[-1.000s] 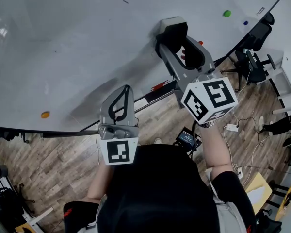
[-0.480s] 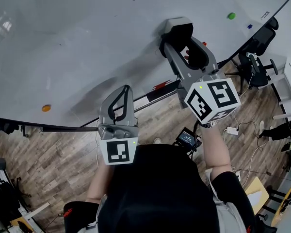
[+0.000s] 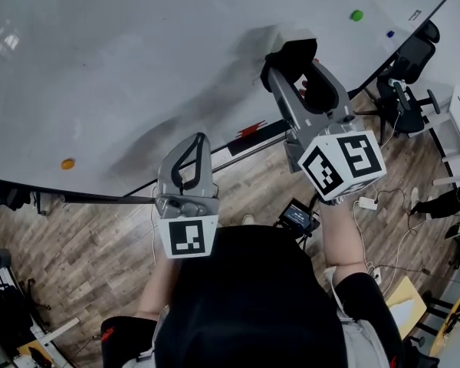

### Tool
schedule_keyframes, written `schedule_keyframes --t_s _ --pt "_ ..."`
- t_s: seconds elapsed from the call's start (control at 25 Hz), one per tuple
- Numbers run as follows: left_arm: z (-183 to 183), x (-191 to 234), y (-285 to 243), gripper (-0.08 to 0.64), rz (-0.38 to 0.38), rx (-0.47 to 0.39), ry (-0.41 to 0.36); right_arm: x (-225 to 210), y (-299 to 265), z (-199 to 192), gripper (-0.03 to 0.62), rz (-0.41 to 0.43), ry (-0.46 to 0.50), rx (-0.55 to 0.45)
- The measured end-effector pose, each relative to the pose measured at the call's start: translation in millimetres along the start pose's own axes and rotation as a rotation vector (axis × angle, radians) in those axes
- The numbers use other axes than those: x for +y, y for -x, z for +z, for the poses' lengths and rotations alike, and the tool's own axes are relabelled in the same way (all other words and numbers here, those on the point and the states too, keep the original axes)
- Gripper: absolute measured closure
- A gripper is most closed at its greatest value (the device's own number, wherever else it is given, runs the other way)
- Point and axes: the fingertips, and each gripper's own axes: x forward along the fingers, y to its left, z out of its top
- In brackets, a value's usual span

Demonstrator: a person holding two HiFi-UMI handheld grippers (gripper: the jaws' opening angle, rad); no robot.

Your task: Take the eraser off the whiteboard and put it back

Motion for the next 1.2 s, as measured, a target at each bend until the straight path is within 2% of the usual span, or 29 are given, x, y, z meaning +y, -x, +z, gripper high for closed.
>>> schedule_keyframes --t_s 0.36,1.2 --pt "9.6 -21.5 5.9 0.558 0.009 0.0 -0.012 -13.1 38.0 -1.3 0.37 -0.003 -0.021 -0.009" --pt "14.5 -96.0 25.2 0.557 0.054 0.039 -0.012 -42.9 138.6 -43.7 0.368 0.026 -0.077 0.035"
